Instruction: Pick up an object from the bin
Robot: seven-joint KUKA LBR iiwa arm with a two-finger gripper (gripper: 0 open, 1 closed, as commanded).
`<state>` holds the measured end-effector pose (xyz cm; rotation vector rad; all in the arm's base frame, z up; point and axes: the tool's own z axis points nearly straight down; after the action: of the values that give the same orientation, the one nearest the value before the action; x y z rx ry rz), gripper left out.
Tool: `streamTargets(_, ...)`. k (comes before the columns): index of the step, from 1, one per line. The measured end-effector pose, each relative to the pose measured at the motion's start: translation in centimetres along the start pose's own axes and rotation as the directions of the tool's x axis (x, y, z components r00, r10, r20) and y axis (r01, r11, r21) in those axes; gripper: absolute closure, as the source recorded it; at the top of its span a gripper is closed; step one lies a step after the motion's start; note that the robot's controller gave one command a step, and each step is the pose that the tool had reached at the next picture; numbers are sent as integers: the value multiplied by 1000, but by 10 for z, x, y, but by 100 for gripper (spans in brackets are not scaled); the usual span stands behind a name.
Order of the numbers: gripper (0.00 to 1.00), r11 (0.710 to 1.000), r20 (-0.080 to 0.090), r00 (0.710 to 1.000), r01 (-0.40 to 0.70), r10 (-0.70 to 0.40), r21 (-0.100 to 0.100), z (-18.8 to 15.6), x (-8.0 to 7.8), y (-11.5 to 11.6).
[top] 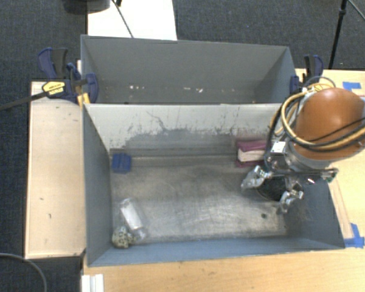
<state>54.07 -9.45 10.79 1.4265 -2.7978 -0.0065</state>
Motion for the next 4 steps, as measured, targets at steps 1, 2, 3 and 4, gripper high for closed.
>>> streamTargets(1, 0, 998, 7, 998, -62, 62, 14, -73, 22, -63)
streamTargets(2, 0, 825, 1, 825, -565, 565, 1, -7, 15, -51)
streamTargets(3, 0, 874, 8, 874, -487, 487, 8, -46, 13, -65)
streamTargets(4, 0, 872, -2, 872, -489, 489, 1, 4, 10, -63)
